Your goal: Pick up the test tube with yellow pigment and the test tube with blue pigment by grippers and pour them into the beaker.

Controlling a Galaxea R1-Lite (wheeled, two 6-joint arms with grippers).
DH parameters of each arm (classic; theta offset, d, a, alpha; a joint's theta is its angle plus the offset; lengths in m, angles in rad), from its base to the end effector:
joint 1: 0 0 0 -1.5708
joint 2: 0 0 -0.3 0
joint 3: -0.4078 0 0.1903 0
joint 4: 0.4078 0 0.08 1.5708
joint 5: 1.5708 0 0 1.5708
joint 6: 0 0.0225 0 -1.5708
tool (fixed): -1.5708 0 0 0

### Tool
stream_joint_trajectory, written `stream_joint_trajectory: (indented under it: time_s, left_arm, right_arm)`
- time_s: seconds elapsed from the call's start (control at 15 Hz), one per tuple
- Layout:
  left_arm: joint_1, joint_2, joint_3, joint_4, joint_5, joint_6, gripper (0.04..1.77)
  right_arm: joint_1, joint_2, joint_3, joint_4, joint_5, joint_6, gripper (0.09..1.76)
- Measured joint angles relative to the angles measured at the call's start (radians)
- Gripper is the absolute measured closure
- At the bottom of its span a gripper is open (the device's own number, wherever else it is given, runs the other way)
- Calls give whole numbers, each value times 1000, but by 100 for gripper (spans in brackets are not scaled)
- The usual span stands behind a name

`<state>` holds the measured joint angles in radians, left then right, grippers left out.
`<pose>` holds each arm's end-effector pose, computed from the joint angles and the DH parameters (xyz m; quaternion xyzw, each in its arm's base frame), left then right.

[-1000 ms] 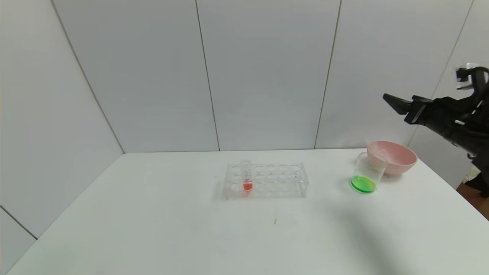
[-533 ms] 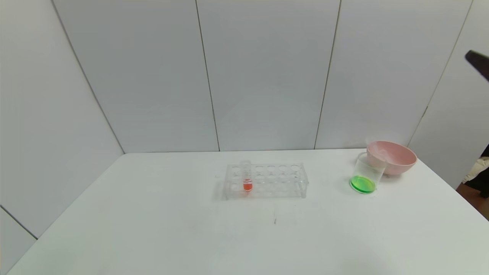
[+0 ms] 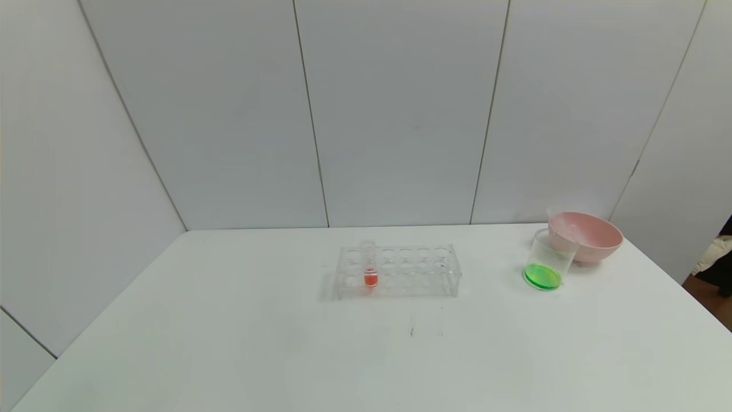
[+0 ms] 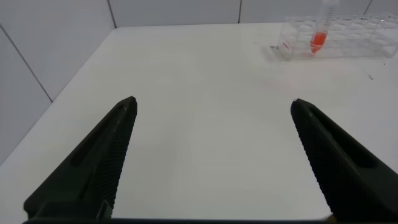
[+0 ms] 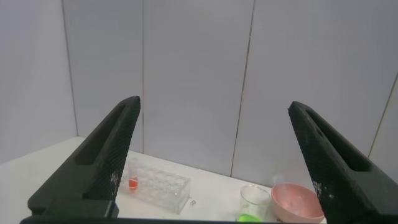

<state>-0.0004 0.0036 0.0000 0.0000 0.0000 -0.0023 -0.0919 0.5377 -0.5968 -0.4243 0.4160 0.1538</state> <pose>-0.0225 0.0000 0.0756 -0.0011 0.0018 -0.0002 1.0000 0.0022 0.0089 0.2861 0.0137 -0.2190 0.1740 0.9600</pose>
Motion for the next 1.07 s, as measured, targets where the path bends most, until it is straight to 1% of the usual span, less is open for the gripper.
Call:
stream_joint_trajectory:
  time_s: [0.2,0.27,0.4,0.53,0.67,0.8,0.87,0.93,1.0,1.07]
  left_arm:
    - [0,0,0,0,0,0,5]
    - [0,0,0,0,0,0,5]
    - [0,0,0,0,0,0,5]
    - [0,0,0,0,0,0,5]
    - [0,0,0,0,0,0,5]
    - [0,0,0,0,0,0,5]
    - [0,0,0,0,0,0,5]
    - [0,0,0,0,0,0,5]
    - [0,0,0,0,0,0,5]
    - [0,0,0,0,0,0,5]
  right_arm:
    - [7,-170,7,92,-3,-15,15]
    - [10,-204,7,109,-30,-16,15]
    - [37,-253,-3,133,-76,-19,15]
    - [87,-294,-29,224,-115,-39,15]
    - [98,-335,-37,256,-143,-45,15]
    - [98,-392,0,263,-155,-86,15]
    - [97,-427,33,264,-181,-139,15]
    - [96,-465,79,257,-239,-205,14]
    - [95,-490,120,257,-313,-244,14]
    - [95,-507,161,267,-356,-259,14]
